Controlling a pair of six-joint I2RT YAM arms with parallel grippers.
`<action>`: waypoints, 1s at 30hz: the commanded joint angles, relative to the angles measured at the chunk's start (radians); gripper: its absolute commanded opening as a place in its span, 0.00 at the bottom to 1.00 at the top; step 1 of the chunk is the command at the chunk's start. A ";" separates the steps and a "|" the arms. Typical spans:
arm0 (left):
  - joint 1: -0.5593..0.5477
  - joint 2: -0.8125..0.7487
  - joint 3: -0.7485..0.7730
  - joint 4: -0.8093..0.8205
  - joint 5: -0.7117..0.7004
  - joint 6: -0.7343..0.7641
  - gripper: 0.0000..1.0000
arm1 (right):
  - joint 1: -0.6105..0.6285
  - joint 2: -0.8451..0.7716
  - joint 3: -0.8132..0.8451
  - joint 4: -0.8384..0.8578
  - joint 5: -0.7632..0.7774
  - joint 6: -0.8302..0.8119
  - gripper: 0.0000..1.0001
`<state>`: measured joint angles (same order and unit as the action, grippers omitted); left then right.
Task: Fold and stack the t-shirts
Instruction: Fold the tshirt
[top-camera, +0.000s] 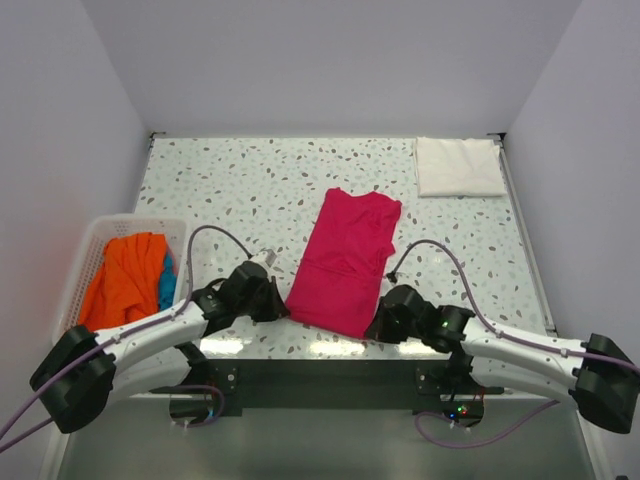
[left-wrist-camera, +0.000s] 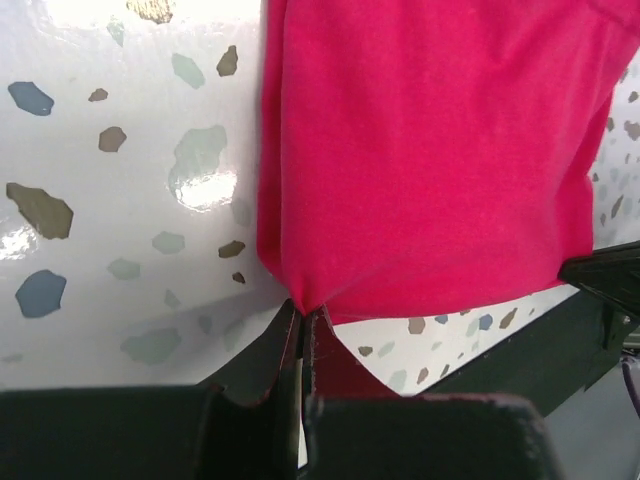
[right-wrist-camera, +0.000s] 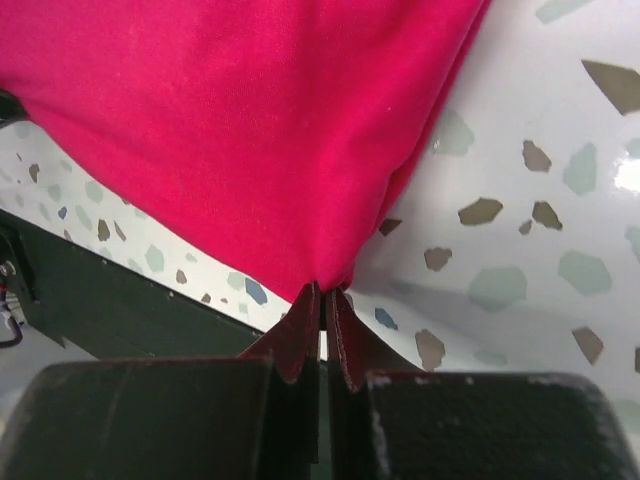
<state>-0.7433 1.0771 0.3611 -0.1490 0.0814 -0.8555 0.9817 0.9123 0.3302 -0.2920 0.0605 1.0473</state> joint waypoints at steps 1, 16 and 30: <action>-0.002 -0.088 0.056 -0.119 -0.074 -0.008 0.00 | 0.021 -0.081 0.024 -0.174 0.085 0.040 0.00; 0.042 0.151 0.519 -0.113 -0.150 0.137 0.00 | -0.084 0.013 0.441 -0.421 0.309 -0.213 0.00; 0.203 0.636 0.875 0.048 -0.088 0.139 0.00 | -0.494 0.347 0.673 -0.205 0.090 -0.480 0.00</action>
<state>-0.5694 1.6566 1.1381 -0.1871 0.0040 -0.7391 0.5488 1.2289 0.9436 -0.5545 0.2016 0.6548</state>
